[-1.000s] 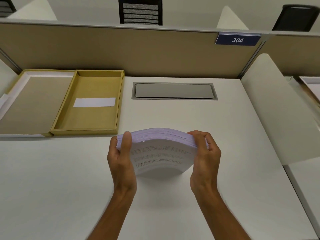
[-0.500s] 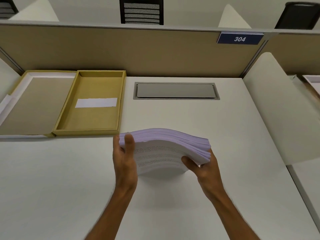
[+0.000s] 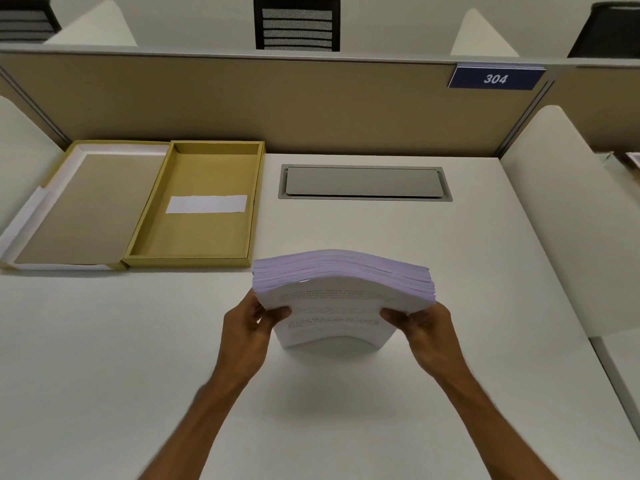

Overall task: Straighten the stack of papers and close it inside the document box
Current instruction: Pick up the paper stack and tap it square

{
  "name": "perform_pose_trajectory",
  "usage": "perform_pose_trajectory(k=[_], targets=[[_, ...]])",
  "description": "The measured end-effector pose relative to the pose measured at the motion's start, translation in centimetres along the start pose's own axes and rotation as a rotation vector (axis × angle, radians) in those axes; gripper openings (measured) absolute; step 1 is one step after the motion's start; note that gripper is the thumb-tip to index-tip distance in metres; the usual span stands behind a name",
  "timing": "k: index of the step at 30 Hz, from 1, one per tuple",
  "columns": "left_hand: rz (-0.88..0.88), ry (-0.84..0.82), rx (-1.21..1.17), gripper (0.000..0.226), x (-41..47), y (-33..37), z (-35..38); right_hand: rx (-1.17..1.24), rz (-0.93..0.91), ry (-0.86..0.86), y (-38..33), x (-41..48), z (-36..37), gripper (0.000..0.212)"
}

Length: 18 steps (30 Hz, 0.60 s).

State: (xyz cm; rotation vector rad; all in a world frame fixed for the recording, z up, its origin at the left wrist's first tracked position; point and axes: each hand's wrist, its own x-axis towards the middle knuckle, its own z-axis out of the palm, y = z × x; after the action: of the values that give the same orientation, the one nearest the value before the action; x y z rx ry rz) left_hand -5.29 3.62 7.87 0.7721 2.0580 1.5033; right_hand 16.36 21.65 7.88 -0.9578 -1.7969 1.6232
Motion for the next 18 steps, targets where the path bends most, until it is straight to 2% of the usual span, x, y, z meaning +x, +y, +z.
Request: perform_pose_trajectory(k=[13, 15, 18], targets=[[0.013, -0.008, 0.046, 0.047, -1.0, -0.6, -0.1, -0.06, -0.03, -0.05, 1.1, -0.2, 0.0, 0.035], [0.008, -0.031, 0.069, 0.049, -1.0, -1.0, -0.3, -0.111, -0.038, -0.051, 1.2, -0.1, -0.1, 0.038], [-0.001, -0.048, 0.092, 0.05, -1.3, -1.6, -0.5, -0.152, -0.019, -0.072, 2.0, -0.1, -0.3, 0.055]])
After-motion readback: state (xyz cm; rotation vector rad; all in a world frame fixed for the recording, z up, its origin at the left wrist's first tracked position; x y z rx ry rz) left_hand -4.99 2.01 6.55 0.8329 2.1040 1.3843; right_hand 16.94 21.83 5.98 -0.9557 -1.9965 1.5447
